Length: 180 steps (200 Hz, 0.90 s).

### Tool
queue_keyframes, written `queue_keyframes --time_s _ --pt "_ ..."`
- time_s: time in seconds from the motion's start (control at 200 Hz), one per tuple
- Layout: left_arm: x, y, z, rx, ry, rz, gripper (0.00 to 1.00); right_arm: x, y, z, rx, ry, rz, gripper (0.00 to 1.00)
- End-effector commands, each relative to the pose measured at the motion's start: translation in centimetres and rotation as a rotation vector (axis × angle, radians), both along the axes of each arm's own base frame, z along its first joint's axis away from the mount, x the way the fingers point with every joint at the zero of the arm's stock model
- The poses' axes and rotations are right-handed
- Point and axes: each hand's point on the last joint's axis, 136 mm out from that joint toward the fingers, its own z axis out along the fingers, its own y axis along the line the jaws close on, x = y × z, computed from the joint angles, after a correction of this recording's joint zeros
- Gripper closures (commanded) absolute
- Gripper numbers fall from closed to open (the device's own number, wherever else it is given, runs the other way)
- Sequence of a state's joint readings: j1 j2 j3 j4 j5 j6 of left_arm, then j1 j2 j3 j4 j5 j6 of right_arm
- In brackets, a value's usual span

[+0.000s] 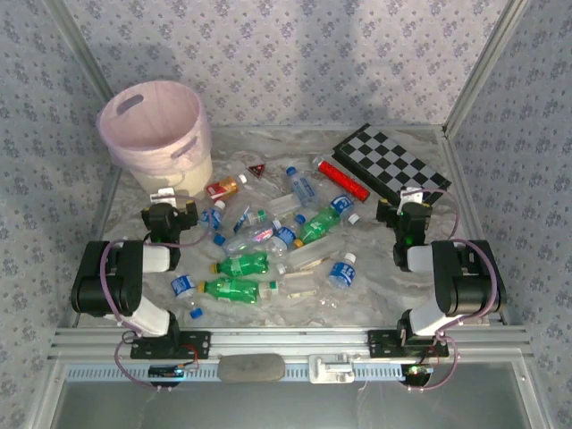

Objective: Put the plastic bottles in the bin

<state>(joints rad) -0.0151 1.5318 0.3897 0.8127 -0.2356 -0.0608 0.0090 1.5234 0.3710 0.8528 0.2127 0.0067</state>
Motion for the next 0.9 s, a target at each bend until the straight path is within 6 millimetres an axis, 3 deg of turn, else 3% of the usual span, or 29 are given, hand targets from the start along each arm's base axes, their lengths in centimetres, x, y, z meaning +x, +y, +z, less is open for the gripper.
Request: queue_keyframes --time_s 0.0,0.895 --pt "0.45 -0.02 0.91 0.006 -0.038 0.004 0.00 -0.01 -0.50 0.12 -0.013 -0.004 -0.019 0.01" --pt "0.51 -0.01 0.92 0.000 -0.037 0.001 0.00 0.06 -0.44 0.11 -0.004 -0.003 -0.011 0.01"
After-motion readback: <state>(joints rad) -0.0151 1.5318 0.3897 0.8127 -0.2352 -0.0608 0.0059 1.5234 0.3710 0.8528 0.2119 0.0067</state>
